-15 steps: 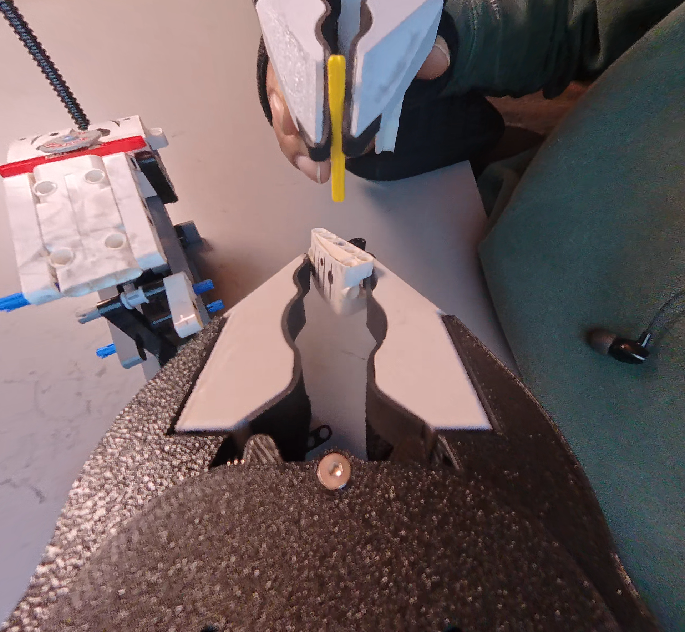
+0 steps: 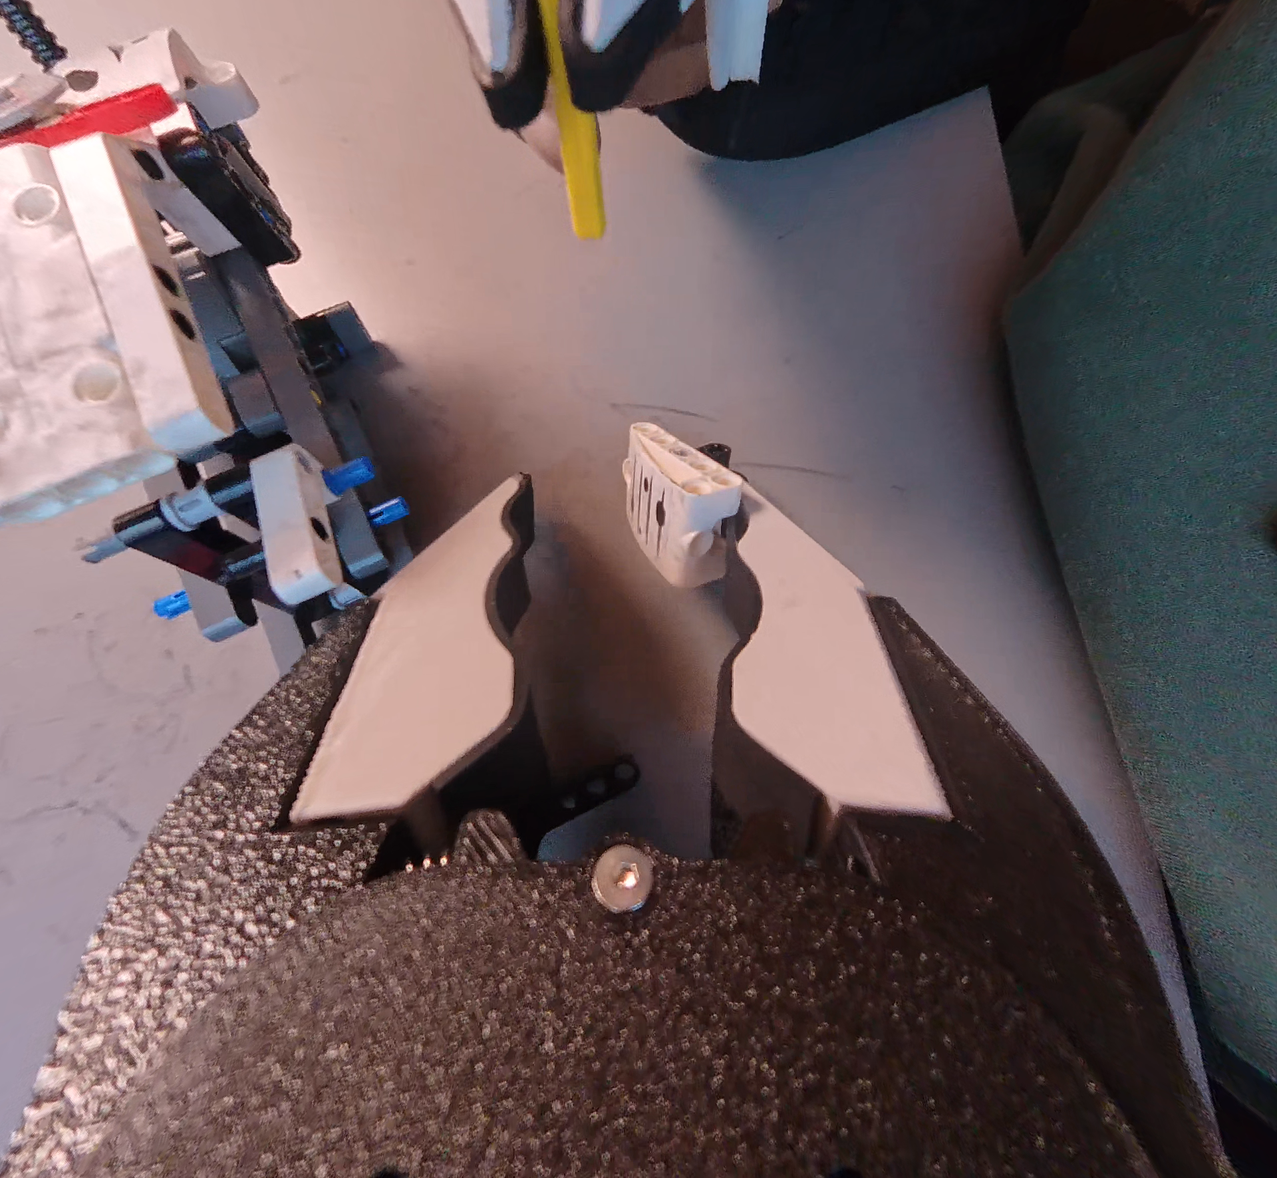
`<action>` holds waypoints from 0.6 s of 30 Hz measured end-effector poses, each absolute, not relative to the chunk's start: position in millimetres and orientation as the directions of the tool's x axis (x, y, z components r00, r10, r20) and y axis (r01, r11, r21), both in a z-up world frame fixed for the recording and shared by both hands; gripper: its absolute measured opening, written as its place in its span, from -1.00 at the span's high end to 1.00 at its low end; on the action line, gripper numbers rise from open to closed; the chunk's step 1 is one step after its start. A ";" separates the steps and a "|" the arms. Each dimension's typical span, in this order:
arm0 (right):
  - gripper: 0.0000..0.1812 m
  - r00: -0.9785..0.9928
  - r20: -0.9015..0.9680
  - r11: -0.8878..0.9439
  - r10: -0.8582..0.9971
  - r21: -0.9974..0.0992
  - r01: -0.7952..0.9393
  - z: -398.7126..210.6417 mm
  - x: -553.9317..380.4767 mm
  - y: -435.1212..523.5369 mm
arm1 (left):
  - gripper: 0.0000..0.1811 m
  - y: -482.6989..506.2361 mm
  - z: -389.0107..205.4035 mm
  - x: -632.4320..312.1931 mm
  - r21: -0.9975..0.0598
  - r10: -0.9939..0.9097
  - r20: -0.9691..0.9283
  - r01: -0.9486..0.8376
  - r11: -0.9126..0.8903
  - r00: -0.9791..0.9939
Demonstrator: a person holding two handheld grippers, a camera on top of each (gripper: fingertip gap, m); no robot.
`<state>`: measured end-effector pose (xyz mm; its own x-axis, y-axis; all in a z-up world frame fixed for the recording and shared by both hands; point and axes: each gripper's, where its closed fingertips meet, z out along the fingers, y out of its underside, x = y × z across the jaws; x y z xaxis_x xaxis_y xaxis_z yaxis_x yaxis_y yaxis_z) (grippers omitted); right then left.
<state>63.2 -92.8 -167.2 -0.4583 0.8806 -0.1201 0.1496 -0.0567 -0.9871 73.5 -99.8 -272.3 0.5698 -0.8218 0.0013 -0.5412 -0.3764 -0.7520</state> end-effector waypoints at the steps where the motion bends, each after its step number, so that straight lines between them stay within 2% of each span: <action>1: 0.97 -0.458 -0.121 -0.058 0.881 -0.987 0.150 -167.5 63.2 -92.4 | 0.39 -100.1 -269.0 74.1 -0.764 -0.823 0.010 -0.527 -0.373 0.568; 5: 0.97 -0.470 -0.138 -0.075 0.872 -0.986 0.150 -167.3 63.1 -94.2 | 0.38 -102.1 -252.7 78.4 -0.820 -0.837 0.016 -0.473 -0.324 0.546; 9: 0.97 -0.525 -0.169 -0.118 0.834 -0.985 0.129 -161.0 67.2 -104.5 | 0.47 -102.7 -232.9 84.0 -0.870 -0.848 -0.084 -0.454 -0.194 0.523; 12: 0.97 -0.601 -0.209 -0.170 0.771 -0.978 0.122 -154.0 73.4 -120.9 | 0.51 -100.0 -226.1 84.7 -0.878 -0.835 -0.120 -0.451 -0.164 0.537; 18: 0.97 -0.559 -0.089 0.008 0.824 -0.985 0.170 -179.2 63.0 -128.3 | 0.62 -101.9 -222.2 87.8 -0.889 -0.837 -0.104 -0.428 -0.163 0.537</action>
